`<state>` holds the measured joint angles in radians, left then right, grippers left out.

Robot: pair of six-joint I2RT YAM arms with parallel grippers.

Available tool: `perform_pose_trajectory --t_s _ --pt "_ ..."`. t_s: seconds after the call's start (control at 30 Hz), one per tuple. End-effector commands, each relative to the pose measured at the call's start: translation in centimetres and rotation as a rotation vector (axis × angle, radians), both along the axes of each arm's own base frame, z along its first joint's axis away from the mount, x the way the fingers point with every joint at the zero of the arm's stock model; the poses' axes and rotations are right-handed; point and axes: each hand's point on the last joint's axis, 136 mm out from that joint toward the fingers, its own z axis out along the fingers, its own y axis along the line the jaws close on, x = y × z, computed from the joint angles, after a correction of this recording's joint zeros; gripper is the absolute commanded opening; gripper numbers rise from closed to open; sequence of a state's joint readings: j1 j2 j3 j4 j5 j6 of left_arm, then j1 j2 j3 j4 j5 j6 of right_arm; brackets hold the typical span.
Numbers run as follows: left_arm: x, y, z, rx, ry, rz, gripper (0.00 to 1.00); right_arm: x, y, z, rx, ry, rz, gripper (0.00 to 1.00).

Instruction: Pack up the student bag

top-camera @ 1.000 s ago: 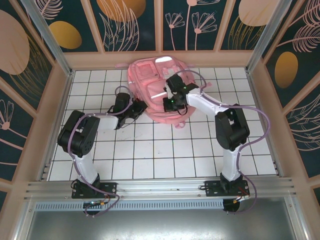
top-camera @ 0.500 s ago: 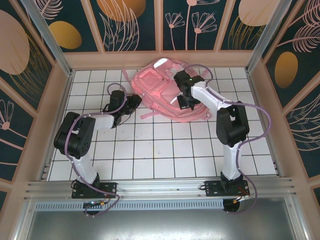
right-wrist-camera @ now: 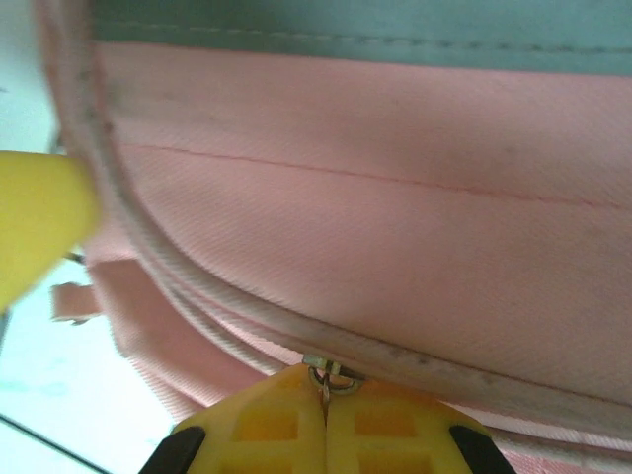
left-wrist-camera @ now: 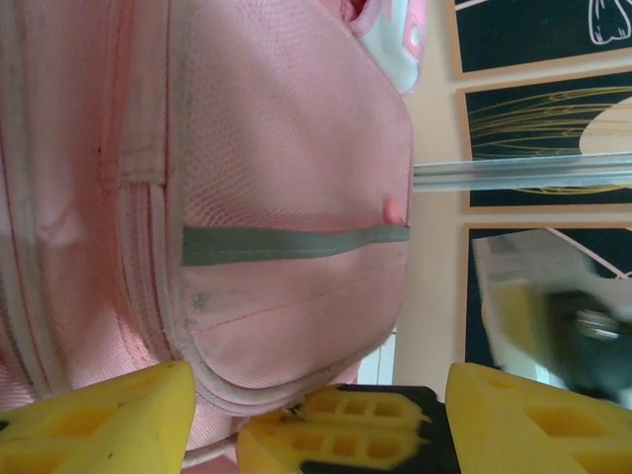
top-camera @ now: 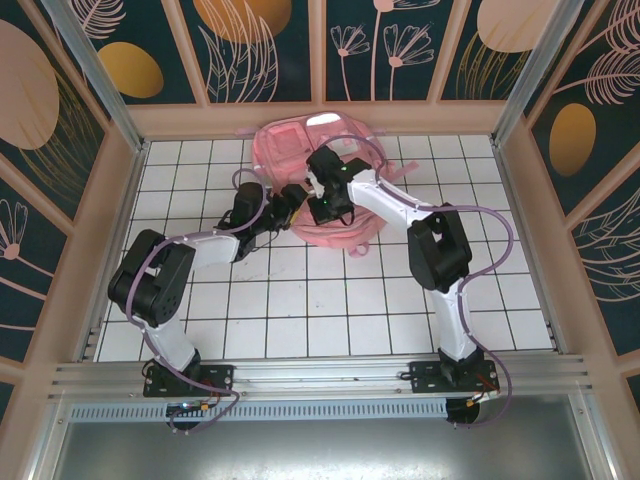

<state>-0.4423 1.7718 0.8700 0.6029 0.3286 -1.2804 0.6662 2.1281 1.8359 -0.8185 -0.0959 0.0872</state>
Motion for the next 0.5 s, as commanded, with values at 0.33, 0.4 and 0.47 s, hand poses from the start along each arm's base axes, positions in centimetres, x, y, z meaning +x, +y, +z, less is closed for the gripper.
perform_pose_trajectory --t_s 0.33,0.4,0.47 --pt "2.3 0.8 -5.9 0.122 0.083 0.066 0.57 -1.5 3.9 2.7 0.237 0.032 0.064 0.00" --pt "3.1 0.7 -5.7 0.106 0.064 0.076 0.28 -1.9 3.6 2.3 0.232 0.043 0.061 0.00" --pt "3.4 1.1 -5.9 0.121 0.052 0.088 0.05 -2.6 3.1 1.9 0.218 0.059 0.064 0.00"
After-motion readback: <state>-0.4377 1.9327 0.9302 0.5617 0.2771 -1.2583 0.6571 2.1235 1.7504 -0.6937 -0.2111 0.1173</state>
